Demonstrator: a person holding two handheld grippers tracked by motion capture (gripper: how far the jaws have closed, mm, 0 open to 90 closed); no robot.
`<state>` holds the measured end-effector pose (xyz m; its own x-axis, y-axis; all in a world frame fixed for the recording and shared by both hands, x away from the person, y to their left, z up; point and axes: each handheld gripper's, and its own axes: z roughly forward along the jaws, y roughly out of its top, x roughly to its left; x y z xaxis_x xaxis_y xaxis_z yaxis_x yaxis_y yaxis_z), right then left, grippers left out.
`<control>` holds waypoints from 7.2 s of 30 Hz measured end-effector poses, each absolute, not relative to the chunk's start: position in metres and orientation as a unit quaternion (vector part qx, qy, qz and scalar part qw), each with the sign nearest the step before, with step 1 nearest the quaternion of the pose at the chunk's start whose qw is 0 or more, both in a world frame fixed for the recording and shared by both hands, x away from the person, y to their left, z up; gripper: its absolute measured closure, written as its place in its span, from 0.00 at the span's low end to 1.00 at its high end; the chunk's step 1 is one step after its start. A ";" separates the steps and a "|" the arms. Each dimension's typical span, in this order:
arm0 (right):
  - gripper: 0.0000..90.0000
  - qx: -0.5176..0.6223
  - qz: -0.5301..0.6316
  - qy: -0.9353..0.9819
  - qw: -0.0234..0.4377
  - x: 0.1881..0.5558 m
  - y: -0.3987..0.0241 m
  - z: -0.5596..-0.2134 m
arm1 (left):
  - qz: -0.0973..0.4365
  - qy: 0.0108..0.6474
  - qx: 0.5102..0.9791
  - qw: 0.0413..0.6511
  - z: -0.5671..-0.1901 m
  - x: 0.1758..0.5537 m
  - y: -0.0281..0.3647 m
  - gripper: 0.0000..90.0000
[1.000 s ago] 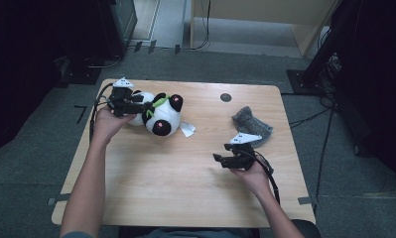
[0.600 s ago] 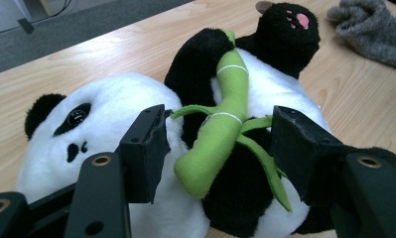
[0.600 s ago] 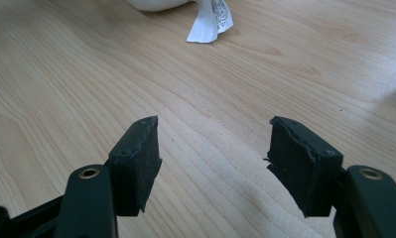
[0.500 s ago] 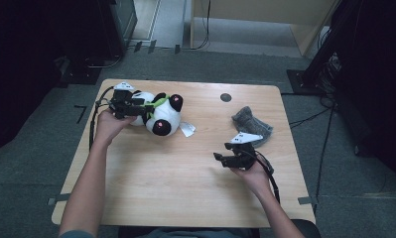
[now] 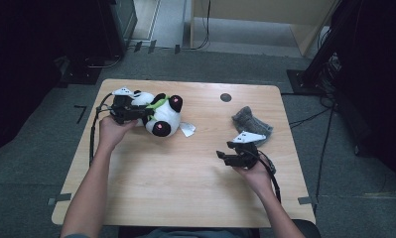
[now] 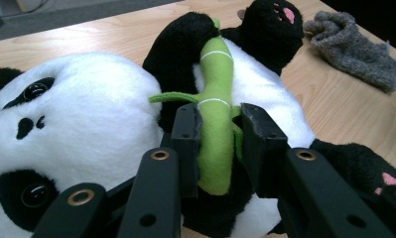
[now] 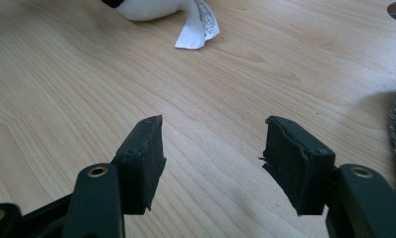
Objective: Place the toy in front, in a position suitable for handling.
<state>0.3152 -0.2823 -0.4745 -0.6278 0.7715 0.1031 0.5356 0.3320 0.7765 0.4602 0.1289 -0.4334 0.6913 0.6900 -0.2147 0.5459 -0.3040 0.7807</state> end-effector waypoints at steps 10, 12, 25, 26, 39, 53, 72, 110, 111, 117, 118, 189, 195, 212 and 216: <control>0.46 0.415 0.416 0.795 0.151 0.316 -0.288 -0.472 | 0.093 0.398 0.791 0.456 -0.418 0.452 0.124 0.86; 0.46 0.417 0.420 0.791 0.152 0.316 -0.290 -0.470 | 0.091 0.396 0.790 0.460 -0.415 0.449 0.122 0.86; 0.47 0.433 0.432 0.771 0.177 0.318 -0.305 -0.459 | 0.080 0.390 0.793 0.462 -0.398 0.420 0.096 0.86; 0.47 0.433 0.432 0.771 0.177 0.318 -0.305 -0.459 | 0.081 0.389 0.795 0.459 -0.397 0.417 0.093 0.86; 0.49 0.457 0.442 0.742 0.215 0.325 -0.327 -0.449 | 0.060 0.392 0.798 0.454 -0.402 0.381 0.060 0.86; 0.55 0.486 0.416 0.730 0.239 0.362 -0.343 -0.440 | 0.051 0.387 0.801 0.454 -0.409 0.357 0.025 0.86; 0.55 0.530 0.359 0.735 0.224 0.399 -0.371 -0.491 | 0.071 0.366 0.803 0.465 -0.419 0.340 0.008 0.79; 0.87 0.543 0.384 0.727 0.169 0.408 -0.375 -0.482 | 0.089 0.329 0.804 0.488 -0.413 0.345 0.047 0.39; 0.87 0.543 0.388 0.725 0.168 0.406 -0.374 -0.480 | 0.090 0.329 0.803 0.488 -0.414 0.345 0.049 0.39; 0.88 0.540 0.395 0.725 0.165 0.401 -0.369 -0.467 | 0.099 0.330 0.803 0.486 -0.414 0.348 0.059 0.39; 0.88 0.538 0.398 0.725 0.164 0.399 -0.368 -0.464 | 0.097 0.332 0.803 0.485 -0.414 0.349 0.061 0.39; 0.87 0.365 0.449 0.809 0.105 0.365 -0.231 -0.350 | 0.113 0.390 0.800 0.442 -0.468 0.316 0.072 0.47; 0.87 0.352 0.442 0.821 0.088 0.376 -0.204 -0.357 | 0.113 0.389 0.796 0.451 -0.471 0.316 0.074 0.47; 0.87 0.314 0.417 0.851 0.048 0.398 -0.152 -0.381 | 0.136 0.379 0.797 0.450 -0.473 0.308 0.072 0.47; 0.87 0.304 0.407 0.860 0.041 0.398 -0.138 -0.389 | 0.140 0.378 0.795 0.453 -0.475 0.306 0.072 0.47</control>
